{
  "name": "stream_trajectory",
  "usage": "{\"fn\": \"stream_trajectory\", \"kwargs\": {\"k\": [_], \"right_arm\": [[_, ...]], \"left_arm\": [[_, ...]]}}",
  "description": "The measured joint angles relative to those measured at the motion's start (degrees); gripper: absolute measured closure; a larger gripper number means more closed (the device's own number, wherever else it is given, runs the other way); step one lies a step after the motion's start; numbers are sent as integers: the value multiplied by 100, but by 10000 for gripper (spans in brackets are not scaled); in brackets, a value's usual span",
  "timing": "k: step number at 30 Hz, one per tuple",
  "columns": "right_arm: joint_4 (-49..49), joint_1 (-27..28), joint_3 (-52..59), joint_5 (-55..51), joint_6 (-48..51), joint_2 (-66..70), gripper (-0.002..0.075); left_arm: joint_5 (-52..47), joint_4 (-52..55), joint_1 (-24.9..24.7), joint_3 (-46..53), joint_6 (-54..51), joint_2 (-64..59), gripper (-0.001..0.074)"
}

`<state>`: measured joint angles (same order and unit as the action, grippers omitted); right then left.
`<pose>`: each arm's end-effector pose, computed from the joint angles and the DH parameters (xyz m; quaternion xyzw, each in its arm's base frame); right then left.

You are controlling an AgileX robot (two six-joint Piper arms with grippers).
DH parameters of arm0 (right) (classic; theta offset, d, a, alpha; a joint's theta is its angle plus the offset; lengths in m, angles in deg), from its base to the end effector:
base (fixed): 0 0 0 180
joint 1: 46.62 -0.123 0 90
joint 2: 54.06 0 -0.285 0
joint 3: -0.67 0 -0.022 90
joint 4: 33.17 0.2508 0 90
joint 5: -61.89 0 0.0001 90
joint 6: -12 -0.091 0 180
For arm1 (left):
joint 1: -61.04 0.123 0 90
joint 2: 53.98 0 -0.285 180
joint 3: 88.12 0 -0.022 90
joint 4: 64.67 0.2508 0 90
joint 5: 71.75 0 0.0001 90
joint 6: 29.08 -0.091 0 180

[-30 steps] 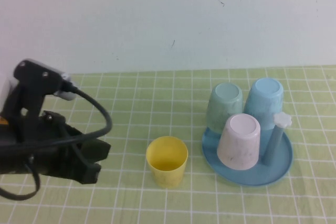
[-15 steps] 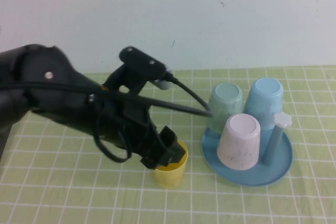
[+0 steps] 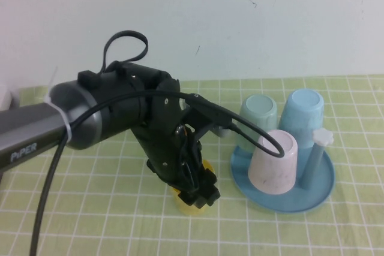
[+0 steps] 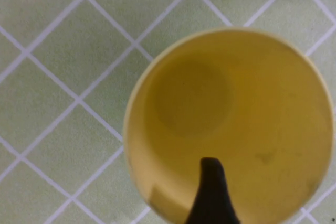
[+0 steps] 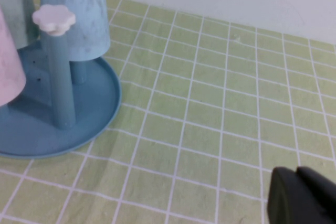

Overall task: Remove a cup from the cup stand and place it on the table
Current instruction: Pick up the cup from the rack

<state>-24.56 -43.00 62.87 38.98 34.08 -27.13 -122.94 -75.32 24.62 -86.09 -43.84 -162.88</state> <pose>0.0808 0.0002 0.2440 -0.0922 0.8228 -0.0626 0.5574 0.2841 -0.2259 0.2381 0.3832 0.9071 -0.1081 0.1369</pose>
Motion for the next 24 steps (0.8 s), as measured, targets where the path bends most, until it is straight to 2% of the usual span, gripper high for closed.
{"fn": "stream_trajectory", "kwargs": {"k": [4, 6, 9, 11, 16, 24], "right_arm": [[0, 0, 0, 0, 0, 0, 729], [0, 0, 0, 0, 0, 0, 729], [0, 0, 0, 0, 0, 0, 729], [0, 0, 0, 0, 0, 0, 729], [0, 0, 0, 0, 0, 0, 729], [0, 0, 0, 0, 0, 0, 729]], "left_arm": [[0, 19, 0, 0, 11, -267, 378], [0, 19, 0, 0, 13, -326, 460], [0, 19, 0, 0, 22, -363, 621], [-49, 24, 0, -13, 22, -363, 687], [-455, 58, 0, -182, 49, -363, 726], [-698, 70, 0, -235, 139, 290, 730]]}}
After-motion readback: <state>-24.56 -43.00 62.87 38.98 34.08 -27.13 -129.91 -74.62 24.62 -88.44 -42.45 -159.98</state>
